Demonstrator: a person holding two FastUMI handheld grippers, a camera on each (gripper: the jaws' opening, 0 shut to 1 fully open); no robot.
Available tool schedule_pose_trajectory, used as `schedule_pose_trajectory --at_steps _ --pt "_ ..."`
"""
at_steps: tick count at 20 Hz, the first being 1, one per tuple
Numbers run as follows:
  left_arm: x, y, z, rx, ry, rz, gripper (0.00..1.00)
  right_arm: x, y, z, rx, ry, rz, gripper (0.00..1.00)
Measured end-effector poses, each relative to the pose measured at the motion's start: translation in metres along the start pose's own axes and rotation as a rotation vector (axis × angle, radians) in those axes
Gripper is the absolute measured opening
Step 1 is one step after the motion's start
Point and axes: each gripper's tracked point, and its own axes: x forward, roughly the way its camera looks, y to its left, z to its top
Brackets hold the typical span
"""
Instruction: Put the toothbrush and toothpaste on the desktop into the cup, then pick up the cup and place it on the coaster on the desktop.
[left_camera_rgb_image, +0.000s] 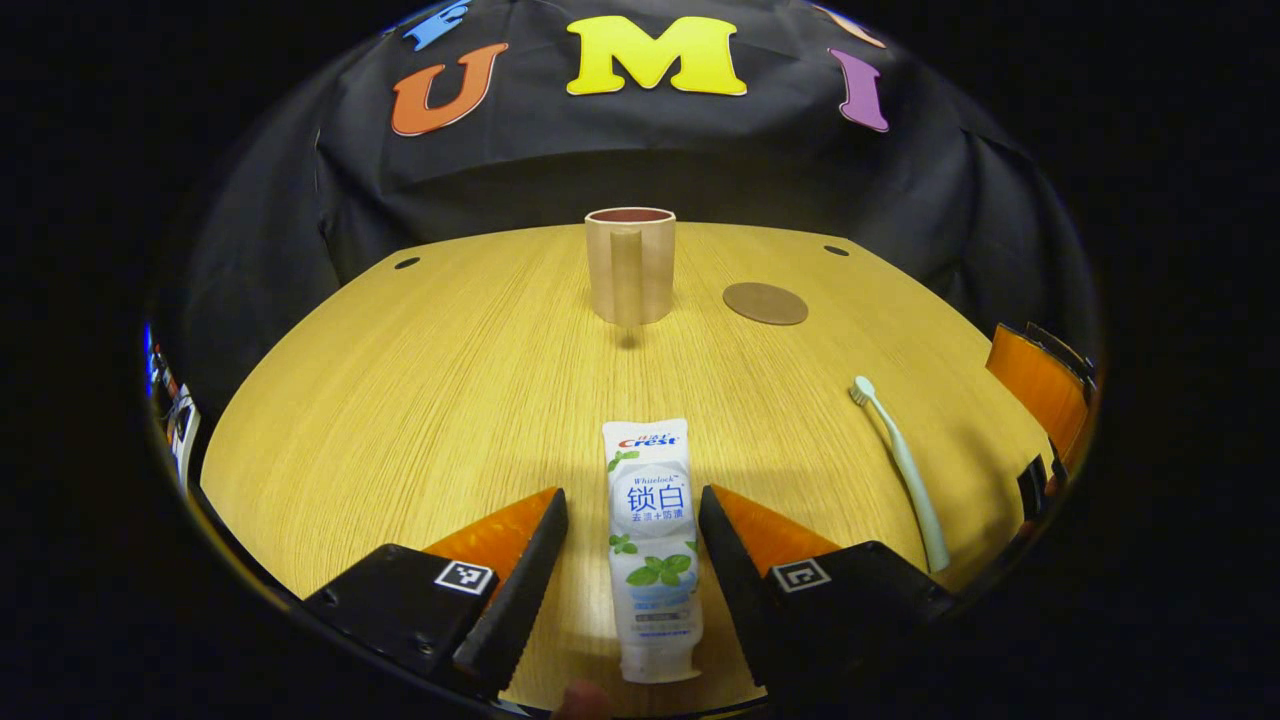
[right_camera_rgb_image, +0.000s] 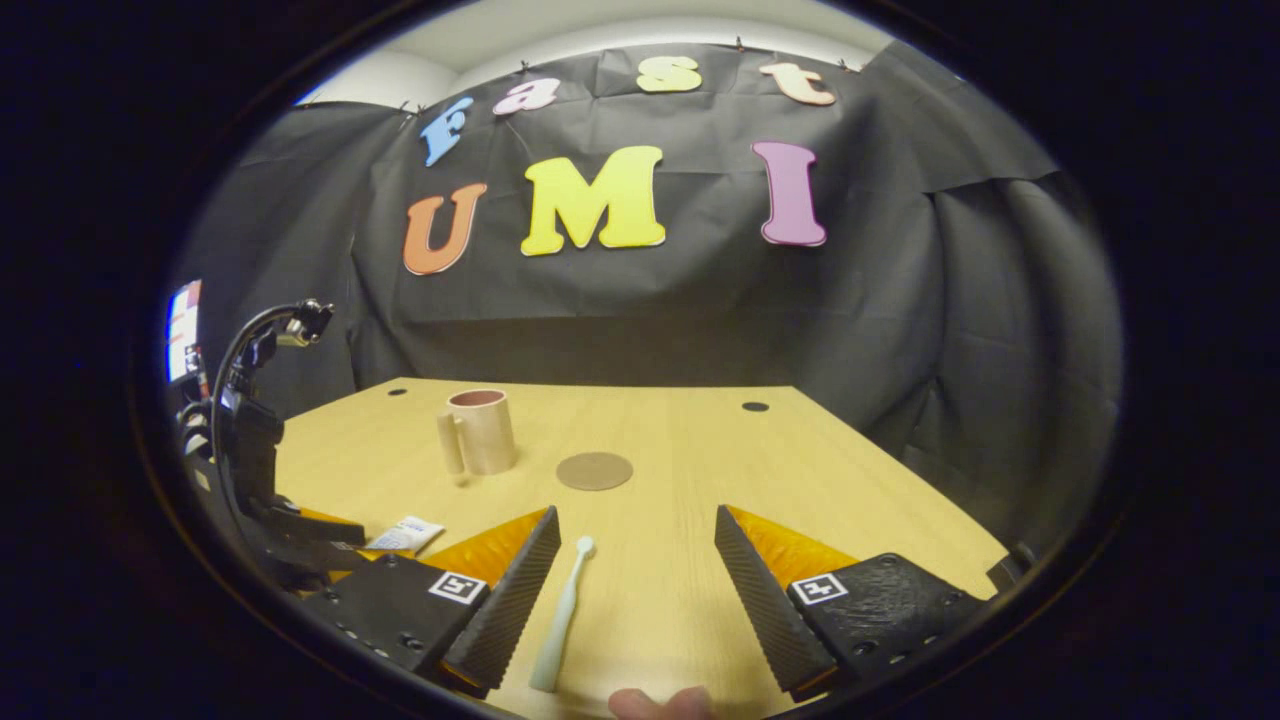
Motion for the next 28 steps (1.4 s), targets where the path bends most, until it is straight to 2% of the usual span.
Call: schedule_pose_trajectory --at_steps 1,3,4,6,7,11,16,25,26,27,28 --pt "0.0 -0.001 -0.001 -0.004 0.001 0.002 0.79 0.001 0.0 -0.002 0.004 0.01 -0.001 0.96" --pt "0.001 -0.001 0.001 0.003 0.003 0.007 0.72 0.004 0.003 -0.007 0.011 0.026 0.002 0.95" --pt "0.0 0.0 0.002 0.002 0.003 0.011 0.74 0.005 0.004 -0.01 0.01 0.033 0.006 0.95" --pt "0.0 0.003 0.002 -0.021 0.009 0.02 0.56 0.006 0.009 -0.012 -0.011 0.038 0.007 0.94" --pt "0.0 0.003 0.002 -0.03 0.014 0.021 0.53 0.007 0.011 -0.012 -0.027 0.038 0.007 0.94" --pt "-0.003 0.004 0.005 -0.053 0.013 0.028 0.49 0.01 0.016 -0.019 -0.045 0.059 0.013 0.95" --pt "-0.013 0.009 0.023 -0.111 -0.052 0.014 0.48 0.013 0.023 -0.028 -0.03 0.104 0.03 0.94" --pt "-0.061 0.028 0.066 -0.111 -0.247 0.052 0.48 0.03 0.042 -0.065 -0.081 0.25 -0.02 0.94" --pt "-0.068 0.032 0.077 -0.112 -0.283 0.053 0.43 0.033 0.047 -0.067 -0.073 0.264 -0.018 0.95" --pt "-0.069 0.034 0.083 -0.111 -0.303 0.052 0.24 0.035 0.048 -0.07 -0.066 0.273 -0.022 0.93" --pt "-0.07 0.037 0.088 -0.108 -0.318 0.055 0.2 0.037 0.049 -0.072 -0.06 0.285 -0.027 0.9"
